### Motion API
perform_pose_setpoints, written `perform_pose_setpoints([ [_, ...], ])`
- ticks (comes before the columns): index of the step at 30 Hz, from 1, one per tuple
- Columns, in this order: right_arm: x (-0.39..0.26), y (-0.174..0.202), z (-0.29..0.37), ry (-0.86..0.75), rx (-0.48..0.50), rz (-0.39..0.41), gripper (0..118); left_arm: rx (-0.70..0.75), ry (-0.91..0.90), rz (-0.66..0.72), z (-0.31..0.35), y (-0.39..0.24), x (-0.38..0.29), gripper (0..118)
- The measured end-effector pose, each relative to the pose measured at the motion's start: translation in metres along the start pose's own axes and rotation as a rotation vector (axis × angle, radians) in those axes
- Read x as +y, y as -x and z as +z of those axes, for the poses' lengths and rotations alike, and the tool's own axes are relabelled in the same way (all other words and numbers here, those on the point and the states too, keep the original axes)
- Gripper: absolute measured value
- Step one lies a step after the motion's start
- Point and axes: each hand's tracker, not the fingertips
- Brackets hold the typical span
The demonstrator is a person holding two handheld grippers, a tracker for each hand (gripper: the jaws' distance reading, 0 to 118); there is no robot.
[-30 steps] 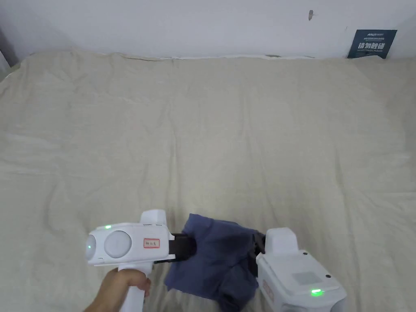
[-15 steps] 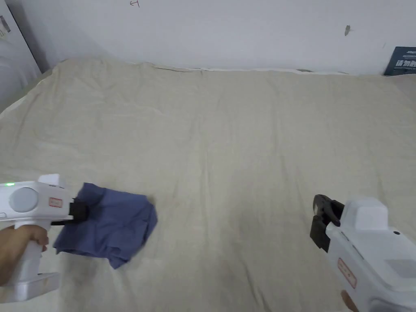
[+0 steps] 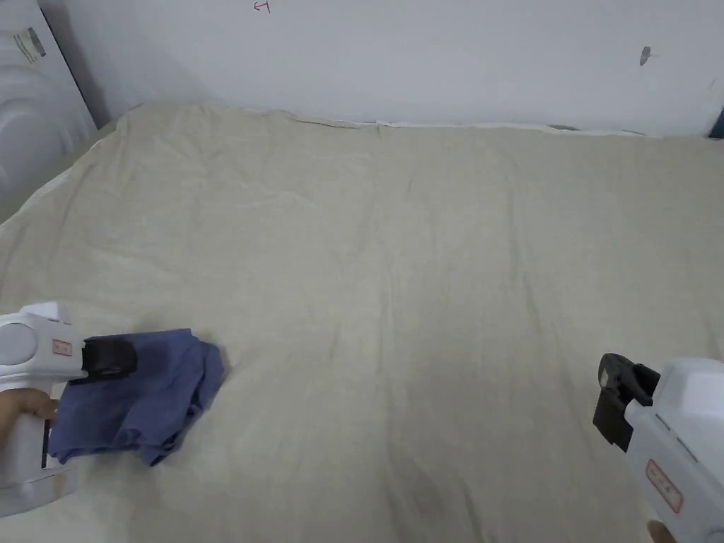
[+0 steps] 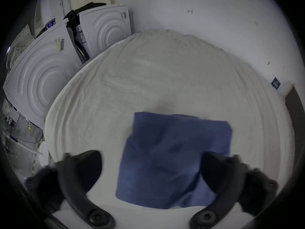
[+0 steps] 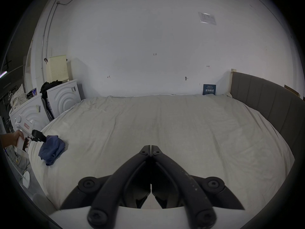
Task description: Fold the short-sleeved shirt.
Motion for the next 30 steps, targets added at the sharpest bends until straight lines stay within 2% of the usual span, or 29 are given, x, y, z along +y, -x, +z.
perform_pose_setpoints([
  [4, 0.011, -0.01, 0.018, -0.047, -0.015, -0.009, 2, -0.033, -0.104, -0.021, 0.049, -0.028, 0.001, 113],
  [8, 0.03, -0.024, 0.044, -0.119, -0.038, -0.015, 2, -0.047, -0.323, -0.101, 0.119, -0.074, -0.003, 113],
  [11, 0.047, -0.033, 0.066, -0.186, -0.065, 0.015, 2, -0.038, -0.484, -0.163, 0.177, -0.114, -0.014, 113],
  [18, 0.076, -0.057, 0.122, -0.339, -0.12, 0.082, 2, -0.138, -0.828, -0.199, 0.281, -0.204, -0.053, 113],
  [25, 0.086, -0.078, 0.164, -0.443, -0.164, 0.135, 2, -0.188, -1.055, -0.173, 0.296, -0.267, -0.096, 113],
  [28, 0.087, -0.084, 0.175, -0.462, -0.17, 0.139, 2, -0.209, -1.08, -0.191, 0.295, -0.291, -0.119, 113],
  [30, 0.085, -0.088, 0.181, -0.474, -0.176, 0.131, 2, -0.224, -1.092, -0.196, 0.293, -0.302, -0.131, 108],
])
